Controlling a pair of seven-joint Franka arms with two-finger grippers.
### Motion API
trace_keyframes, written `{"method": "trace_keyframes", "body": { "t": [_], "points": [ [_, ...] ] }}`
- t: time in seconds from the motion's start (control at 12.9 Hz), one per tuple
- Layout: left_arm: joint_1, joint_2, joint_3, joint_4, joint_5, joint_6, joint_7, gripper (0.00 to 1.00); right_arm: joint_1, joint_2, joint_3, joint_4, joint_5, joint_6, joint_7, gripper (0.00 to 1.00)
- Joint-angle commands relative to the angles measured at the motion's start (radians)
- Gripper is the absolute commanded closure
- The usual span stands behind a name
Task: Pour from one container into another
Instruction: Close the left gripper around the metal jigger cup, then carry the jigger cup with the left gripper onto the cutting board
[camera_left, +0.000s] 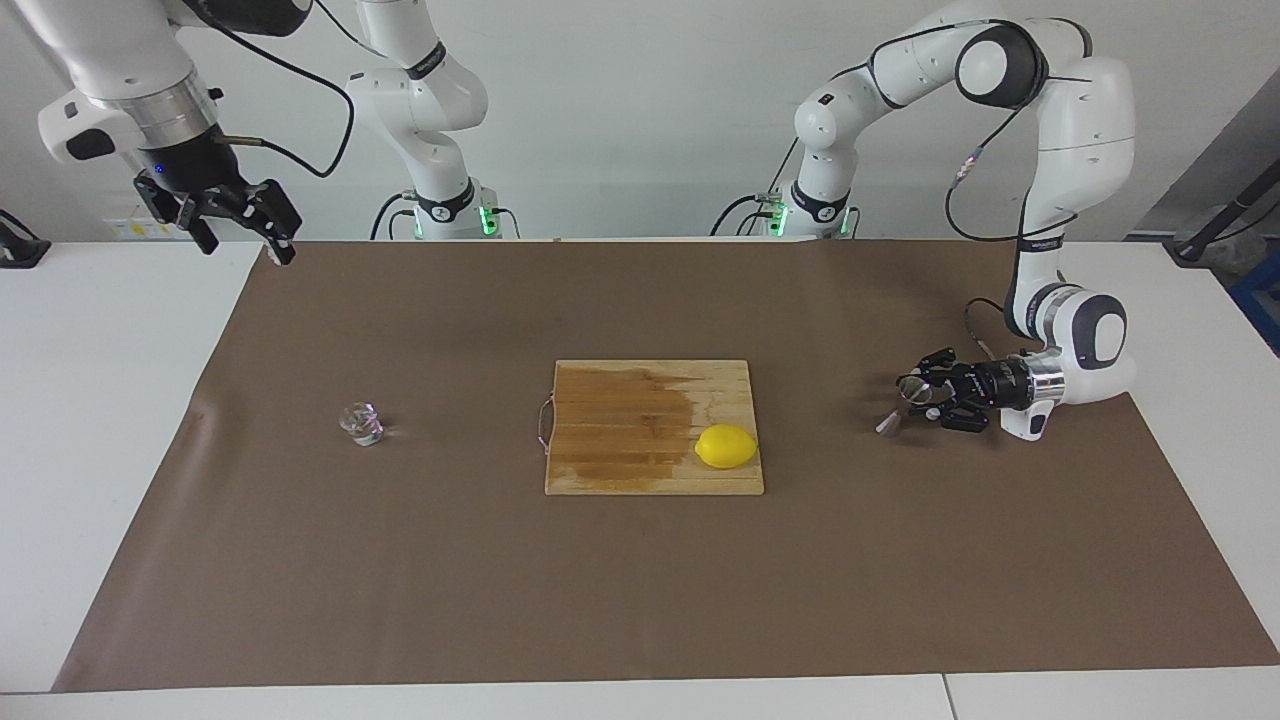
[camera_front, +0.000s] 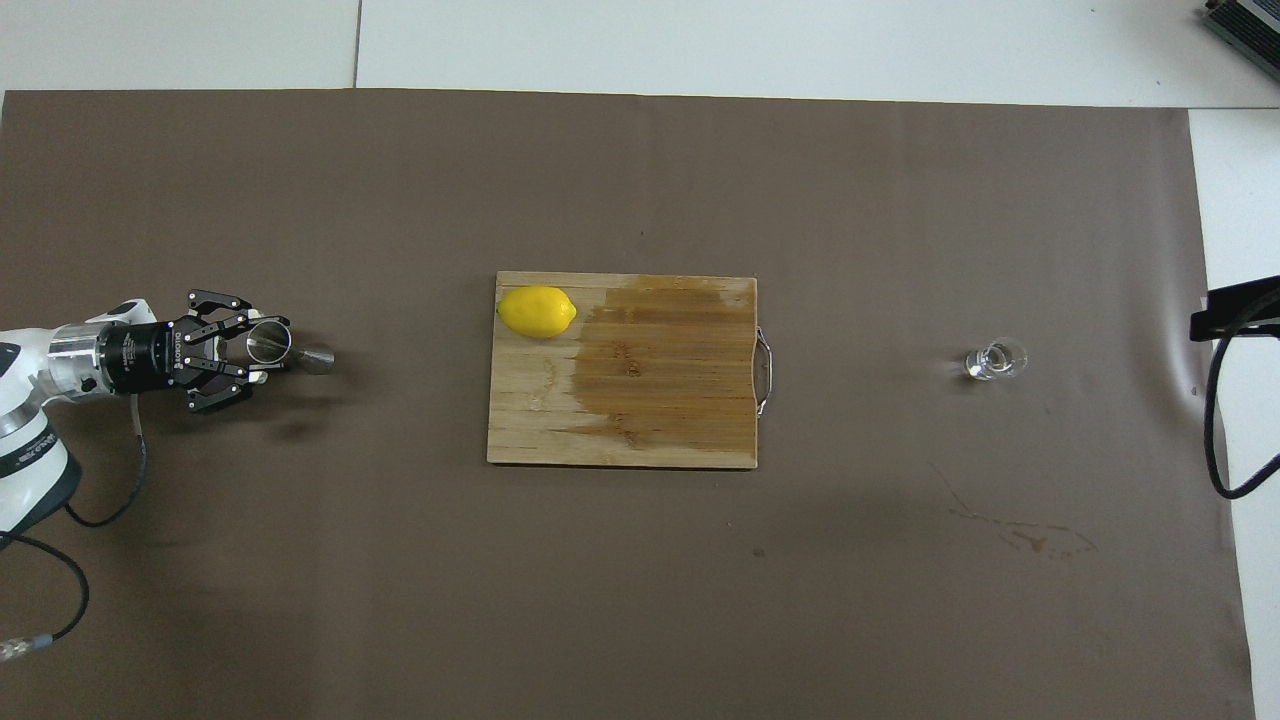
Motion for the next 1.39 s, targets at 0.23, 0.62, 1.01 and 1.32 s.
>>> {"method": "trace_keyframes", "body": {
  "t": [0.23, 0.62, 1.01, 1.32],
  "points": [
    [0.016, 0.008, -0.023, 0.002, 0.006, 0.014, -0.024, 0.63, -0.013, -0.021, 0.007, -0.022, 0.029, -0.001, -0.017, 0.0],
    [0.011, 0.009, -0.047, 0.028, 0.003, 0.003, -0.061, 0.65, -0.013, -0.021, 0.007, -0.022, 0.029, -0.001, -0.017, 0.0],
    [0.002, -0.012, -0.142, 0.074, -0.015, 0.026, -0.125, 0.65, -0.011, -0.021, 0.007, -0.022, 0.029, -0.001, -0.017, 0.0],
    [-0.097, -0.118, -0.144, 0.045, -0.076, 0.07, -0.18, 0.64, -0.011, -0.021, 0.007, -0.022, 0.029, -0.001, -0.017, 0.0]
  ]
}}
